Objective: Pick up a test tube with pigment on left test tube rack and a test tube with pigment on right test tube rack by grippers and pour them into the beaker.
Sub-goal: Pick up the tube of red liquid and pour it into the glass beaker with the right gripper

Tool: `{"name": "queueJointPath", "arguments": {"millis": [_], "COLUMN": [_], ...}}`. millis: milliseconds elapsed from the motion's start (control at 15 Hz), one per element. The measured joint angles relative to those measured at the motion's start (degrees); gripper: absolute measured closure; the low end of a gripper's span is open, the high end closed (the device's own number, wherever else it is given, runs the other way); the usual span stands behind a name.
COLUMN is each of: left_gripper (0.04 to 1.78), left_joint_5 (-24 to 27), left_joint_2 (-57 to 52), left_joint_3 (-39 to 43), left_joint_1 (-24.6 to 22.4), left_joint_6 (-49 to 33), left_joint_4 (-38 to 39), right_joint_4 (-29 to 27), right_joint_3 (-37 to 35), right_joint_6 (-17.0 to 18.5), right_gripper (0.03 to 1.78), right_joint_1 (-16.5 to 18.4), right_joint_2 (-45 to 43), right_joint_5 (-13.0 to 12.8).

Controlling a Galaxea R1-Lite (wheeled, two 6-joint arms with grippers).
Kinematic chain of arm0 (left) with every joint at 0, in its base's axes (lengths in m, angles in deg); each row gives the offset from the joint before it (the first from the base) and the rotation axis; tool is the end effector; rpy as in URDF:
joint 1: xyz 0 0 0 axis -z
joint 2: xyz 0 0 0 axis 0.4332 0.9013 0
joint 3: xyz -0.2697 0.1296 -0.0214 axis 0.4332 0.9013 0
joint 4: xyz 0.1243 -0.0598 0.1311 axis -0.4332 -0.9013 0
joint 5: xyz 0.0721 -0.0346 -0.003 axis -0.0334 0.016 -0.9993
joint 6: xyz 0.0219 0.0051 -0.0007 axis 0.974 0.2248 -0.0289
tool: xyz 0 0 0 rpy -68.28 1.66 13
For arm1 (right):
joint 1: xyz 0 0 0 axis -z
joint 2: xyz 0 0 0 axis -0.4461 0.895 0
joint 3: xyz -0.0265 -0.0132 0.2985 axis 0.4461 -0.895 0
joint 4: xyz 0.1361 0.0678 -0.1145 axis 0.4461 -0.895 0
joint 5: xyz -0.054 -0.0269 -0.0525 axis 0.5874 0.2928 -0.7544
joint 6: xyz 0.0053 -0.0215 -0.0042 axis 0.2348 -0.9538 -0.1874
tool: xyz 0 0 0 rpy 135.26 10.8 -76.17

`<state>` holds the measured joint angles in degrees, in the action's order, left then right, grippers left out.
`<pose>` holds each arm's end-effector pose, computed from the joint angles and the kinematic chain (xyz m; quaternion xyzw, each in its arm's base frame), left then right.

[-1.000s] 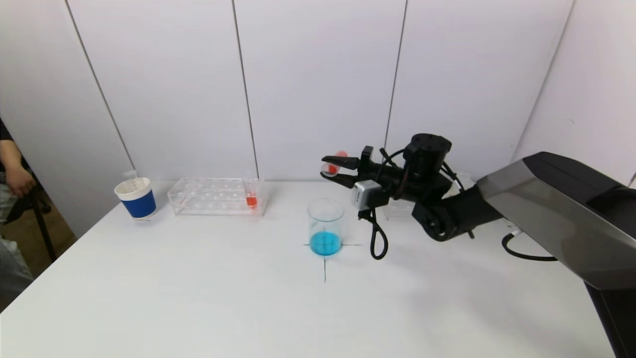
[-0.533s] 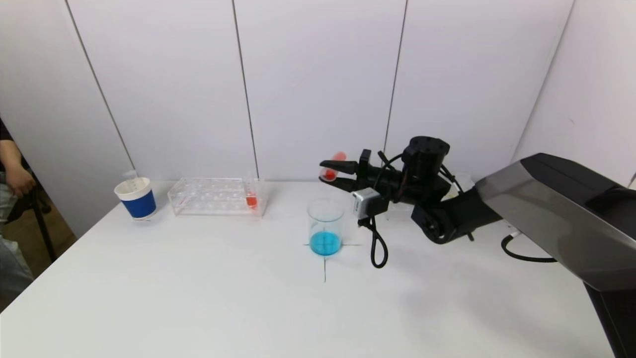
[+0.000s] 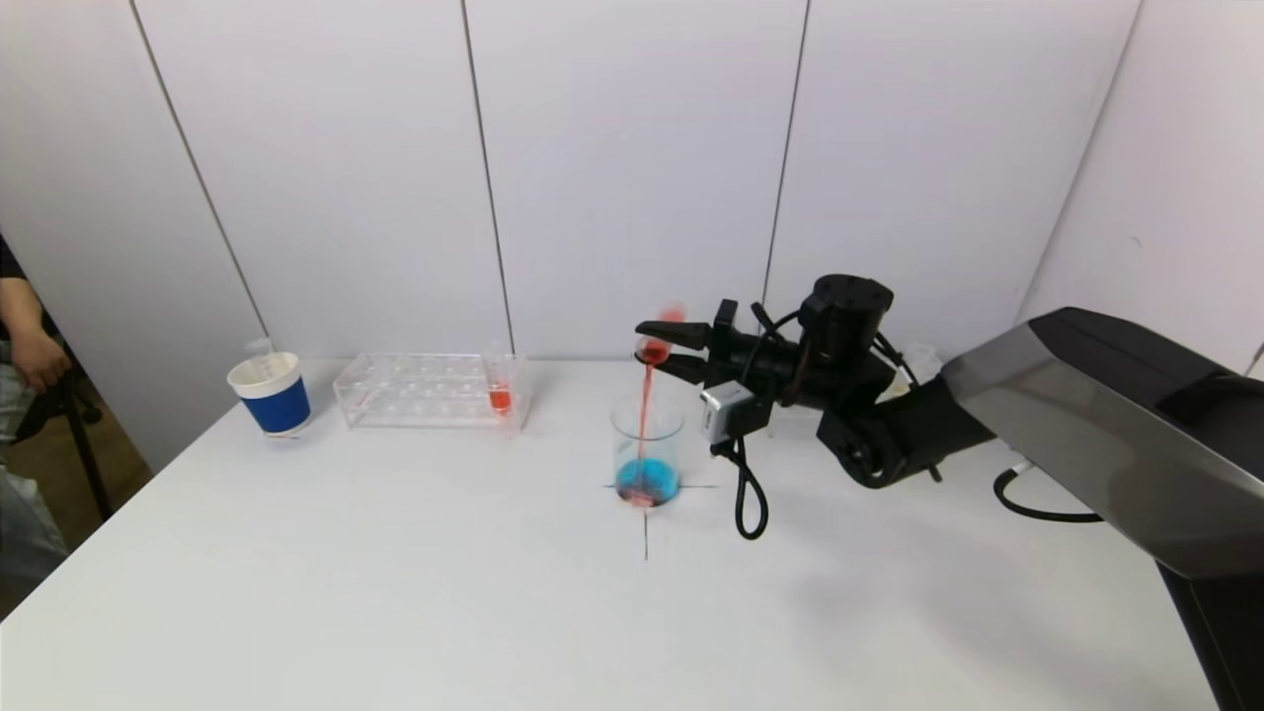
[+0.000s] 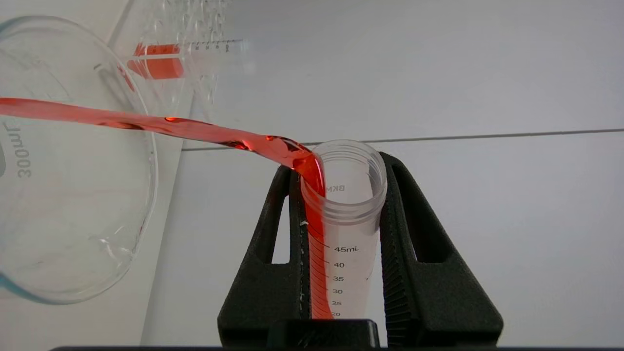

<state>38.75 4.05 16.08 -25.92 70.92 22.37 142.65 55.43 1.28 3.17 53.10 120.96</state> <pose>-0.0228 -0.0001 0.0755 0.0115 -0.0011 0.0013 0.9999 0.4270 0.2022 0.1046 -0.5489 -0.4230 0.3987 0.6008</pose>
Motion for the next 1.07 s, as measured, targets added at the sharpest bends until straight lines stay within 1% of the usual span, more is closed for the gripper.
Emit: {"name": "queueJointPath", "arguments": {"millis": [1067], "left_gripper": [0.06], "left_joint_5": [0.0], "left_joint_2": [0.0], "left_joint_3": [0.0], "left_joint_1": [0.0], "left_joint_6": [0.0], "left_joint_4": [0.0], "right_joint_4": [-0.6], "right_joint_3": [0.4], "right_joint_6": [-9.0], "right_gripper": [1.34], "right_joint_1": [0.4], "right_joint_2": [-0.1], "right_joint_5": [-0.6]}}
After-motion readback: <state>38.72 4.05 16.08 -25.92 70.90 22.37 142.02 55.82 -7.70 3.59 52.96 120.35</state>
